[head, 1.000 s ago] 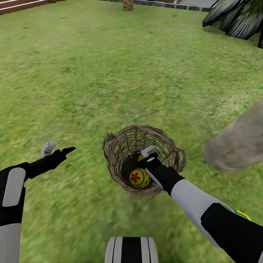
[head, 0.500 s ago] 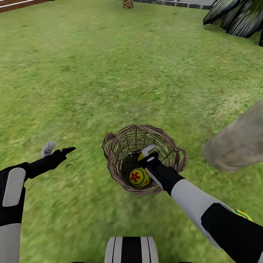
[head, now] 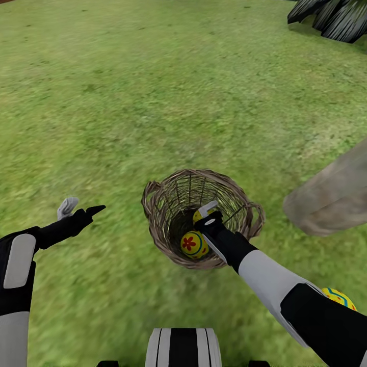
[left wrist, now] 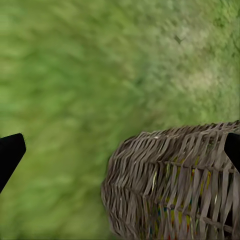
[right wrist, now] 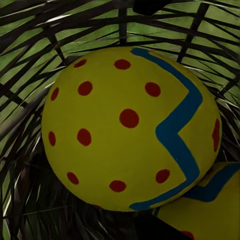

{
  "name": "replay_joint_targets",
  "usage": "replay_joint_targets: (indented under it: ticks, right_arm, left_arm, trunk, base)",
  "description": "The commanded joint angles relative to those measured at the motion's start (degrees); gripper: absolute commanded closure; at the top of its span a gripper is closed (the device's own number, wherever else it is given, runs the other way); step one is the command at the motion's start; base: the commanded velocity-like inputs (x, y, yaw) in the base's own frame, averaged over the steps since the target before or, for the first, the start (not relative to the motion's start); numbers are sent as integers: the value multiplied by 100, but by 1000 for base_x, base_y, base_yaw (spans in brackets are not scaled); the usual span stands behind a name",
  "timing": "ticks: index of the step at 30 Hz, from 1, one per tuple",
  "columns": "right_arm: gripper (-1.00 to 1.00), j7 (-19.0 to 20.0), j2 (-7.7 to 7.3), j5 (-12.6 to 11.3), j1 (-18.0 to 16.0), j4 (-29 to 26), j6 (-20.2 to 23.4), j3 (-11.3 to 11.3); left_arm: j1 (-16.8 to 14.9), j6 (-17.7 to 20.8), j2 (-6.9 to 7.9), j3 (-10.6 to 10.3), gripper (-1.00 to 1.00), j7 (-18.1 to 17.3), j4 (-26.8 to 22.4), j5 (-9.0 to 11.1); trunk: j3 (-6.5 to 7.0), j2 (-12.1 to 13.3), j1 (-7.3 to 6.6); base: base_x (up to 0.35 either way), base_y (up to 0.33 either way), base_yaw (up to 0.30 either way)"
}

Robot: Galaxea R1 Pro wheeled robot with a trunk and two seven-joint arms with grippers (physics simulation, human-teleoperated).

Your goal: Take the three Easter eggs out of the wicker basket on the lawn in the garden, then place them on the lawn next to a single tree (choose any tree) so that all three eggs are next to the same tree and none are left in the basket.

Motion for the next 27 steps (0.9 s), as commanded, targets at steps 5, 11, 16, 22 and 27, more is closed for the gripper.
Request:
replay_joint_targets:
  ticks: [5,11,16,22,27]
  right_arm:
    - [-100,-56,-4,-61,-6,-7,8,42]
    - [-100,-56,-4,-61,-6,-7,-52,46]
    - [-100,-56,-4,-61,-6,-7,-57,50]
    - [-100,-61,19,-92,-50,-114,-89,107]
    - [-100,-73,22,-101,-42,-179,-66,73]
  left_arm:
    - [-4,27,-1,10,-100,-57,0,-52]
    - [-4,27,-1,8,-100,-57,0,-52]
    - [-4,27,-1,9,-100,-57,0,-52]
    - [102,12,16,13,-100,-78,-108,-32]
    - [125,10,8,-17,-100,-70,-143,-42]
  trunk:
    - [-3,-1,-1]
    - [-70,-6,7]
    - [-70,-6,7]
    - [-70,-6,7]
    - [-70,-6,7]
  base:
    - [0,0,0]
    - [0,0,0]
    - [0,0,0]
    - [0,0,0]
    - [0,0,0]
